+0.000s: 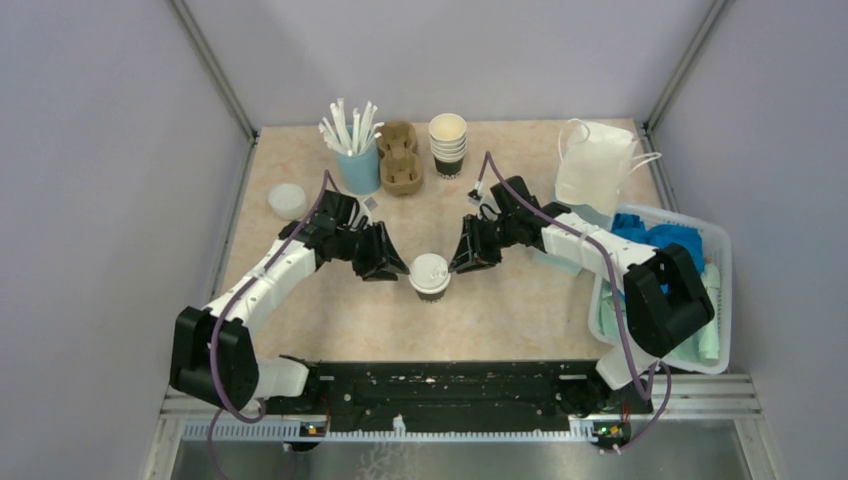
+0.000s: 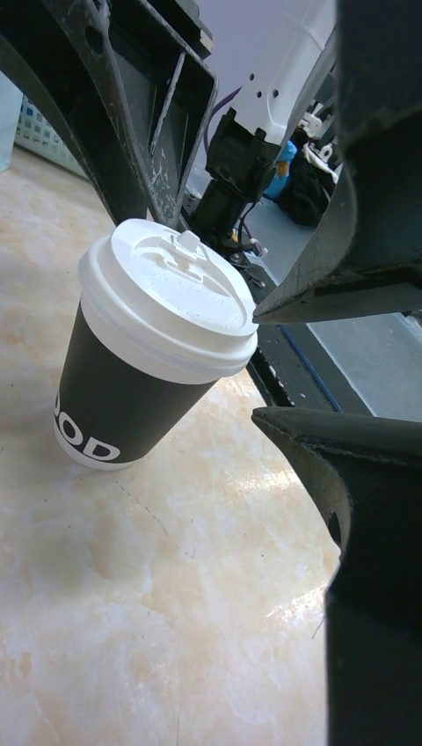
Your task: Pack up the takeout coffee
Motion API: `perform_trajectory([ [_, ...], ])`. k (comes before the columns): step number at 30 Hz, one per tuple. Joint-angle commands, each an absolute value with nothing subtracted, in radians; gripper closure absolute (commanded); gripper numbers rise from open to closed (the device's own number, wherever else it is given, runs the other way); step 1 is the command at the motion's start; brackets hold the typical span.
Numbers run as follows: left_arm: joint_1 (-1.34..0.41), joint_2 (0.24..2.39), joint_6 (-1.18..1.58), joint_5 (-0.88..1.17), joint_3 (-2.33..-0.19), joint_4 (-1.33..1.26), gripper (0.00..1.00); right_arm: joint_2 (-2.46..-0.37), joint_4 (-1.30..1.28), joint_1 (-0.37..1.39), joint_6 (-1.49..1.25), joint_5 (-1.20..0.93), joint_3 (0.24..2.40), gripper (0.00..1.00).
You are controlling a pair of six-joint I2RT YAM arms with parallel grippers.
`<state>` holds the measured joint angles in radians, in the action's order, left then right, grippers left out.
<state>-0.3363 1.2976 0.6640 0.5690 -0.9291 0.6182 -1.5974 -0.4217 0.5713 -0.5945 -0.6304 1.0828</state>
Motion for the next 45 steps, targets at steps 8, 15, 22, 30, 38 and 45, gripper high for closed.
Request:
perform_trajectory([
  [8,-0.334,1.338,0.647,0.605,-0.916,0.562,0.6,-1.595,-0.356,0.572,-0.604,-0.646,1.089,0.7],
  [15,-0.334,1.362,0.631,0.591,-0.918,0.567,0.64,-1.605,-0.348,0.572,-0.609,-0.65,1.087,0.71],
  [22,-0.334,1.389,0.624,0.591,-0.917,0.554,0.64,-1.613,-0.339,0.572,-0.614,-0.653,1.081,0.71],
  [30,-0.345,1.417,0.598,0.518,-0.916,0.6,0.65,-1.628,-0.327,0.572,-0.629,-0.618,1.056,0.71],
  [38,-0.351,1.412,0.571,0.456,-0.794,0.581,0.67,-1.637,-0.261,0.545,-0.65,-0.592,0.952,0.71],
  [45,-0.372,1.383,0.591,0.478,-0.796,0.597,0.67,-1.671,-0.332,0.542,-0.589,-0.582,1.059,0.71],
])
